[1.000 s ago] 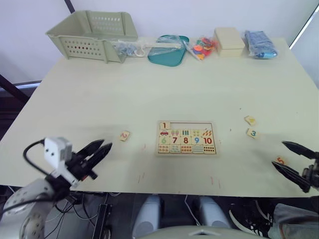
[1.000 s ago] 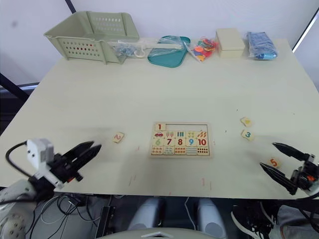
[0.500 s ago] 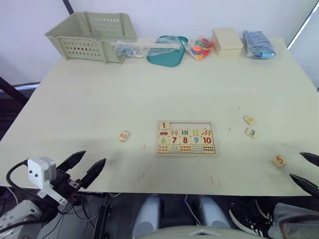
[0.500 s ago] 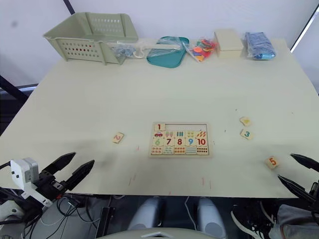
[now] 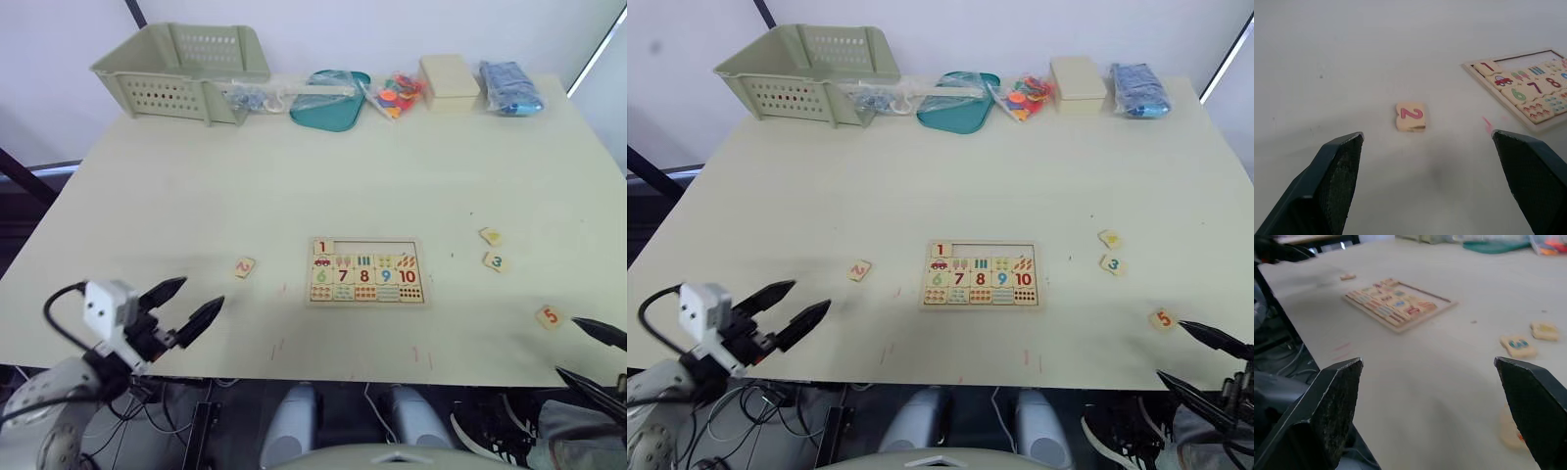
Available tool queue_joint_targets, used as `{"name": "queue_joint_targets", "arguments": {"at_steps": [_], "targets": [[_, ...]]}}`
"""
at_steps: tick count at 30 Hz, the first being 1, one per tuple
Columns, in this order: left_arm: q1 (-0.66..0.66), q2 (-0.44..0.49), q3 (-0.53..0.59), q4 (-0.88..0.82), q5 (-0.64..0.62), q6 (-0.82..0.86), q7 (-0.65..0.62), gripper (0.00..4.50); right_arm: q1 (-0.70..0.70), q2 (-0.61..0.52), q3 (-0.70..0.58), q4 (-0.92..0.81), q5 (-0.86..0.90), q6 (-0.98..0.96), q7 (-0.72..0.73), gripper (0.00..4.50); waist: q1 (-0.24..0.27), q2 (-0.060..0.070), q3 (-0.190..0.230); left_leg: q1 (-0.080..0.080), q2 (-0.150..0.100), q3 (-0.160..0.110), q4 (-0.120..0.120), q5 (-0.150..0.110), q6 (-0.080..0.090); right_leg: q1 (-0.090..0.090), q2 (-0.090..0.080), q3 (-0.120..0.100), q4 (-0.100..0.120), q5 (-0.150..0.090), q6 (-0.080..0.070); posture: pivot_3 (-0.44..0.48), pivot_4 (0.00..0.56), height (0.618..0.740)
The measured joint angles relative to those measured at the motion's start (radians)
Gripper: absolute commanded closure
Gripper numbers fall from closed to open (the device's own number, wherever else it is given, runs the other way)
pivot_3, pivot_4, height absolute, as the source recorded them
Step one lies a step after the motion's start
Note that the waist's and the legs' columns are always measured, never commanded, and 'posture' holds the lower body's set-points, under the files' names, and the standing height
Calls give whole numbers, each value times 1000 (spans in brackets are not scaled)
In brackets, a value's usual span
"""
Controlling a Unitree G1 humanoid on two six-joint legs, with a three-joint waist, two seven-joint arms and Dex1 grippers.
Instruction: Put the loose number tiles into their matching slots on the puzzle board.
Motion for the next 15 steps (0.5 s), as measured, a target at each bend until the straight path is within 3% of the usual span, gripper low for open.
{"name": "queue_joint_targets", "arguments": {"at_steps": [8,11,15], "targets": [[-115,78,-78,-30,1,178,120,40,3,24,32,-141,6,47,-77,0,0,0,0,0,0,-4,0,0,0,-1,0,0,0,0,0,0,150,740],[-167,156,-82,11,-22,191,43,40,-11,12,52,-187,24,79,-89,0,0,1,0,0,0,-3,0,0,0,-1,0,-1,0,0,0,0,150,740],[-236,284,-112,163,-16,108,-179,40,-16,-1,59,-201,34,105,-93,0,0,1,0,-1,-1,0,-1,0,0,-1,1,-2,0,0,-1,0,150,740]]}}
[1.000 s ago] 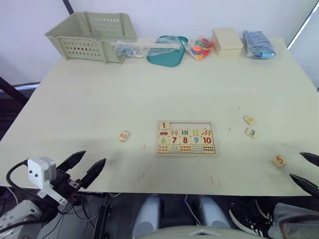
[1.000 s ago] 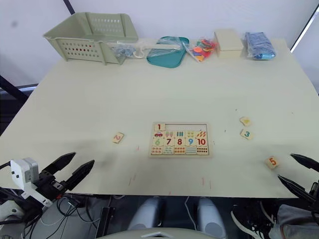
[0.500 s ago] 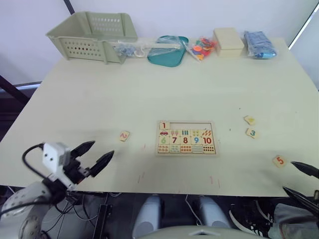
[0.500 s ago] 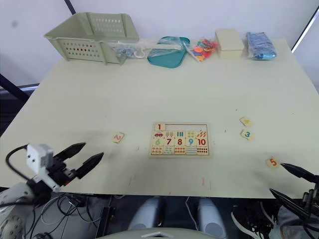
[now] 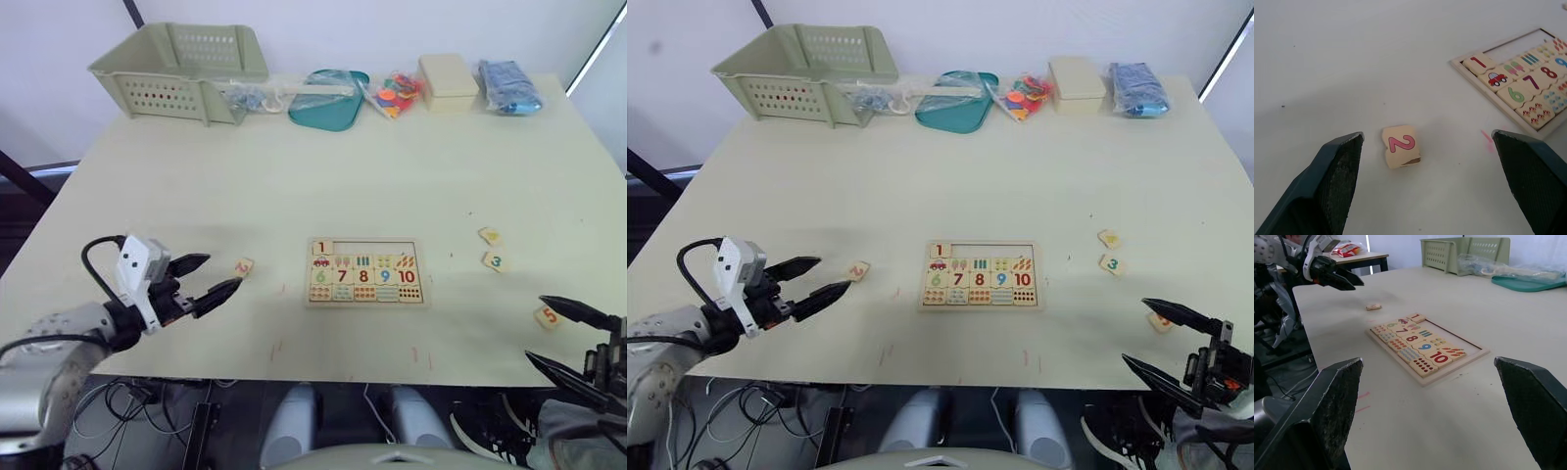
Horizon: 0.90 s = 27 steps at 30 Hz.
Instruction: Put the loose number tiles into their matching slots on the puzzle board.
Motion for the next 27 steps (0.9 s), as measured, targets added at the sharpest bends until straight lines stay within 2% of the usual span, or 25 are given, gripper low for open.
{"name": "queue_joint_targets", "arguments": {"at_steps": [1,4,6,8,9,11,14,15,16,17,20,27], "targets": [[-9,5,-1,15,4,-12,-14,40,-2,0,1,0,1,1,0,0,0,0,0,0,0,0,0,0,0,0,0,0,0,0,0,0,150,740],[-102,52,-63,193,75,-199,-183,40,-6,0,6,-5,3,4,-1,0,1,0,0,0,-1,0,0,0,0,0,0,0,0,0,0,0,150,740],[-227,104,-132,392,98,-285,-373,40,-8,0,10,-24,4,6,-8,0,2,0,0,0,-2,-1,0,0,0,0,1,-2,0,0,0,0,150,740],[-253,117,-141,433,99,-301,-418,40,-11,0,10,-30,5,6,-9,0,-1,0,0,-1,-3,0,0,0,0,-1,1,-1,0,0,0,0,150,740],[-359,131,-207,556,105,-358,-538,40,0,1,6,-40,8,6,-13,0,0,0,0,-1,-2,0,0,0,0,-1,0,-2,0,0,0,0,150,740],[-487,175,-339,729,106,-451,-623,40,7,2,5,-64,10,8,-22,0,-2,0,1,-2,-3,-2,1,0,0,-2,2,-3,1,0,0,0,150,740],[-649,189,-564,918,103,-592,-638,40,30,3,-4,-91,16,9,-32,0,-3,0,1,-3,-3,-2,1,0,0,-2,1,-3,0,0,0,0,150,740],[-656,189,-576,928,103,-600,-638,40,31,3,-4,-94,16,9,-32,0,-3,0,1,-3,-3,-2,1,0,0,-2,1,-3,1,0,0,0,150,740],[-724,181,-687,1023,103,-676,-639,40,48,6,-8,-117,25,8,-35,0,-5,-1,1,-3,-3,-2,1,0,0,-3,1,-3,1,0,0,0,150,740],[-730,180,-699,1033,104,-685,-639,40,50,6,-8,-119,25,8,-36,0,-6,-1,1,-3,-3,-2,1,0,0,-3,2,-3,0,0,0,0,150,740],[-831,159,-867,1172,99,-816,-639,40,92,13,-16,-163,47,8,-33,0,-14,-2,2,-4,-3,-3,1,0,0,-3,2,-3,1,0,0,0,150,740],[-916,140,-1013,1287,74,-944,-641,40,131,12,-43,-183,66,3,-21,0,-25,-2,2,-3,-3,-3,1,0,0,-3,2,-3,2,0,1,0,150,740]]}}
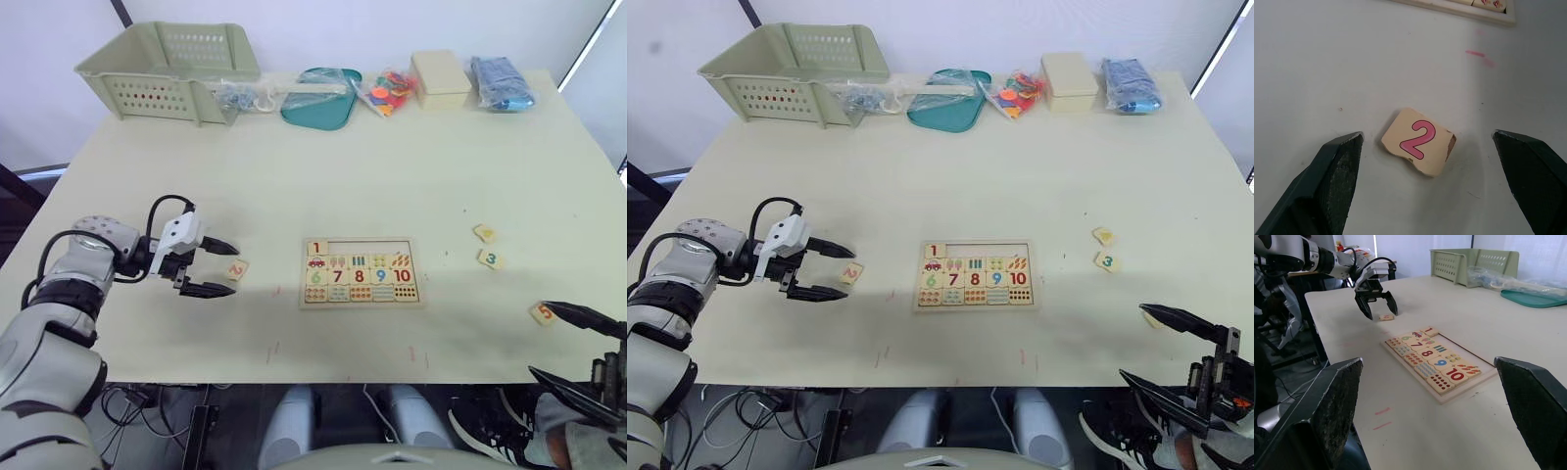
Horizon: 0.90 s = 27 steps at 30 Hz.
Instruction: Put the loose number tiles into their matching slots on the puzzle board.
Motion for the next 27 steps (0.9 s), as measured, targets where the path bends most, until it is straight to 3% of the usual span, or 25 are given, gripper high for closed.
{"name": "queue_joint_targets", "arguments": {"at_steps": [10,13,16,18,27], "targets": [[-37,-22,-52,78,-8,-107,-2,40,31,28,0,-9,-3,-18,1,0,1,0,0,0,0,0,0,0,0,0,0,0,1,0,0,0,150,740],[-37,-27,-51,90,-9,-119,-2,851,36,29,0,-11,-4,-21,-2,0,0,0,0,0,0,0,0,0,0,0,0,0,1,0,0,0,150,740],[-37,-36,-47,96,-10,-135,-2,2178,41,28,0,-12,-4,-22,-6,0,-1,0,0,0,0,0,0,0,0,0,0,0,1,0,0,0,150,740],[-37,-37,-44,96,-9,-137,-2,2650,41,28,0,-12,-4,-22,-7,0,-1,0,0,0,0,0,0,0,0,0,0,0,0,0,0,0,150,740],[26,-37,44,38,-27,-89,-3,2675,15,27,6,-10,-14,-22,-14,0,-1,0,0,0,0,-1,0,0,0,0,0,0,1,0,0,0,150,740]]}}
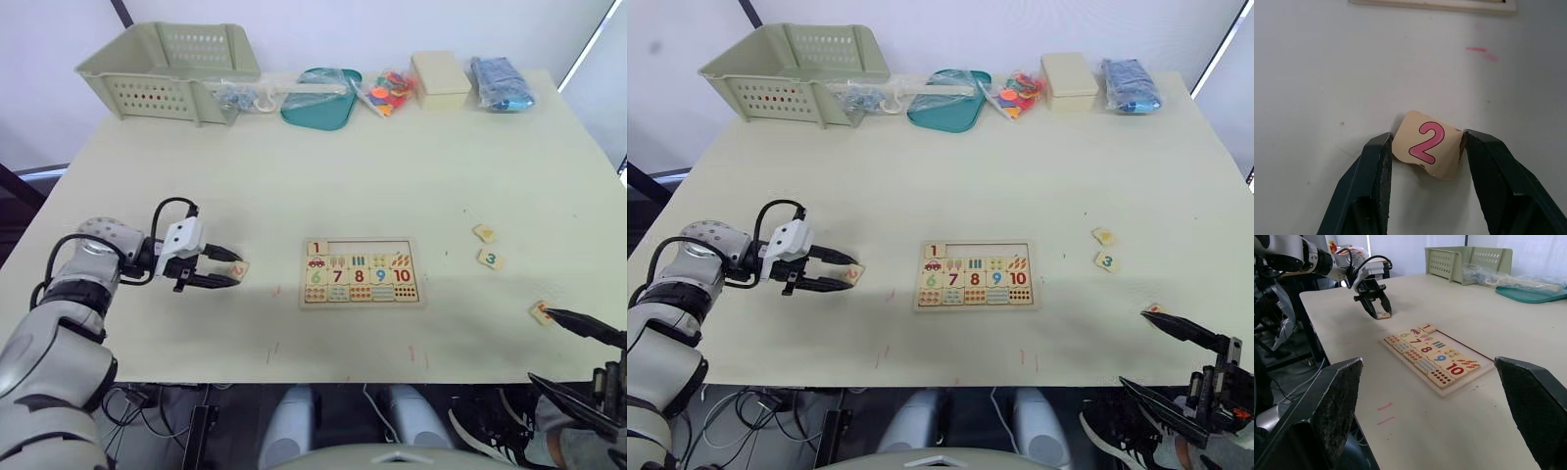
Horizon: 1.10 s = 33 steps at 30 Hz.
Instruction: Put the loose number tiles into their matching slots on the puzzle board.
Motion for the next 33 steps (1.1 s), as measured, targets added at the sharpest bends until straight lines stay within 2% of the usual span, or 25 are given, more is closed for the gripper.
{"name": "queue_joint_targets", "arguments": {"at_steps": [2,3,4,5,6,8,9,12,15,16,17,19,20,21,22,26,33], "targets": [[31,4,63,-53,-1,65,0,2675,-7,0,6,1,-2,0,0,0,-1,0,0,0,0,0,0,0,0,0,0,0,0,0,0,0,150,740],[169,72,165,-278,-39,198,50,2675,-15,1,18,5,-8,-1,1,0,-7,0,0,0,4,-3,-1,0,0,-1,-1,3,0,0,0,0,150,740],[176,76,169,-297,-41,209,55,2675,-14,1,19,9,-9,-1,1,0,-7,0,0,0,4,-3,-1,0,0,-1,-1,2,0,0,0,0,150,740],[293,126,247,-466,-63,294,154,2675,-31,-1,30,15,-13,-1,2,0,-12,0,1,-1,5,-2,-1,0,0,-4,-3,4,-1,0,0,0,150,740],[353,146,284,-548,-77,338,213,2675,-31,1,30,15,-12,-1,2,0,-13,0,1,-1,6,-2,-1,0,0,-4,-6,5,-1,0,0,0,150,740],[634,202,482,-1002,-154,623,586,2675,-44,-4,41,30,-17,1,3,0,-12,0,1,-3,5,-2,-1,0,0,-4,-12,3,-2,0,0,0,150,740],[687,201,542,-1127,-188,729,713,2675,-53,-6,46,40,-18,1,3,0,-2,-1,1,-3,5,-2,-1,0,0,-4,-12,3,-2,0,0,0,150,740],[782,172,695,-1372,-326,988,1031,2675,-90,-15,50,48,-18,2,2,0,17,1,1,0,4,-3,-1,0,0,-2,-12,1,-1,0,0,0,150,740],[815,66,776,-1554,-492,1196,1377,2675,-112,-19,61,62,-18,7,2,0,29,3,2,2,4,-3,-1,0,0,2,-12,0,-1,0,0,0,150,740],[816,12,787,-1600,-557,1254,1516,2675,-120,-20,65,63,-18,12,2,0,30,2,2,2,4,-4,0,0,0,2,-12,0,-1,0,0,0,150,740],[816,0,788,-1610,-574,1267,1552,2675,-122,-20,65,63,-18,13,2,0,30,2,2,2,4,-4,0,0,0,2,-12,0,0,0,0,0,150,740],[795,-74,793,-1646,-661,1329,1769,2675,-125,-26,65,70,-17,21,5,0,30,2,1,2,3,-4,0,0,0,2,-12,0,-1,0,0,0,150,740],[792,-79,793,-1649,-667,1335,1789,2675,-126,-27,65,71,-17,21,5,0,30,2,1,2,3,-4,0,0,0,2,-12,0,-1,0,0,0,150,740],[779,-115,789,-1672,-701,1365,1929,2675,-124,-30,62,83,-16,20,17,0,30,1,1,2,3,-3,0,0,0,2,-12,0,-1,1,0,0,150,740],[766,-140,785,-1682,-721,1384,2016,2675,-123,-31,60,95,-16,18,28,0,30,1,1,2,3,-3,0,0,0,2,-12,0,-1,0,0,0,150,740],[720,-220,747,-1685,-759,1413,2210,2675,-126,-25,30,132,-13,-24,75,0,31,1,1,1,1,-3,0,0,0,2,-11,-1,-1,0,0,0,150,740],[696,-294,696,-1675,-775,1444,2309,2675,-109,-49,-23,219,8,-31,146,0,29,1,1,2,2,1,0,0,0,2,-6,-1,-1,1,0,0,150,740]]}}
